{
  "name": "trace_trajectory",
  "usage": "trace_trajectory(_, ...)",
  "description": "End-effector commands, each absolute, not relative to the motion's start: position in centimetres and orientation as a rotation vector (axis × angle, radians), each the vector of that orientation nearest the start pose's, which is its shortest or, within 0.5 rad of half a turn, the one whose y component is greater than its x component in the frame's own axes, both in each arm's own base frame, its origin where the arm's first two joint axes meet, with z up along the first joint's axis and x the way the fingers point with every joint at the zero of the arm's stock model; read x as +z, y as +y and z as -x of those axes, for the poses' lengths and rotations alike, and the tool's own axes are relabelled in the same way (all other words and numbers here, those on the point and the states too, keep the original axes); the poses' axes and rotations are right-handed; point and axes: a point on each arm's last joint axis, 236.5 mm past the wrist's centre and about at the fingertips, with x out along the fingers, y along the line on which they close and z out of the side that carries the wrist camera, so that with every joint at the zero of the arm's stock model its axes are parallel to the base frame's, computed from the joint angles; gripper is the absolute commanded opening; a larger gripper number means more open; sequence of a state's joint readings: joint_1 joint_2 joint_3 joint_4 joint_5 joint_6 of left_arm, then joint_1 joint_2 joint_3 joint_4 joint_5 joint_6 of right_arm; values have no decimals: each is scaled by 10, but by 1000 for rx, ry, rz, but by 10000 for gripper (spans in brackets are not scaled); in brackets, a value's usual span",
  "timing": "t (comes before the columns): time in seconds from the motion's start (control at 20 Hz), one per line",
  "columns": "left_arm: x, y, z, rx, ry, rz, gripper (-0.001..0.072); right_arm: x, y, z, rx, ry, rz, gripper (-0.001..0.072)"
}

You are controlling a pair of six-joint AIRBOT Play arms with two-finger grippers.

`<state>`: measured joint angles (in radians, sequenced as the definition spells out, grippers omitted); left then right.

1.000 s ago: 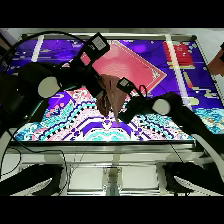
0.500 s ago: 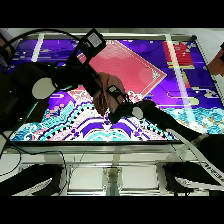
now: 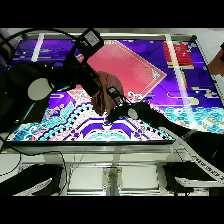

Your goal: Fold the clothes and pants, and hang the long-sleeved shirts on hangers.

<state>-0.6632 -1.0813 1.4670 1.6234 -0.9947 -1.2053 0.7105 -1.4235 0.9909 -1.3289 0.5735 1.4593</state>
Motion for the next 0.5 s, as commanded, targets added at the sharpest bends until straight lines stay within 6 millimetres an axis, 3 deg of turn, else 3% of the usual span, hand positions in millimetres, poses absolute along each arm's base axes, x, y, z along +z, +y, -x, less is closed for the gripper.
trace_trajectory(0.0, 244, -259, -349, -709, 456, -584, 22, -52, 331, -325, 714, 1015, 117, 8)
trace_trajectory(0.1, 245, -250, -355, -660, 462, -582, 22, -45, 332, -322, 721, 1015, 103, 8)
trace_trajectory(0.2, 247, -221, -364, -539, 493, -596, 23, -27, 317, -316, 730, 1012, 170, 7)
trace_trajectory(0.3, 253, -192, -362, -448, 515, -607, 23, 5, 286, -309, 716, 994, 268, 7)
trace_trajectory(0.45, 277, -181, -343, -441, 484, -537, 23, 79, 228, -302, 656, 920, 355, 4)
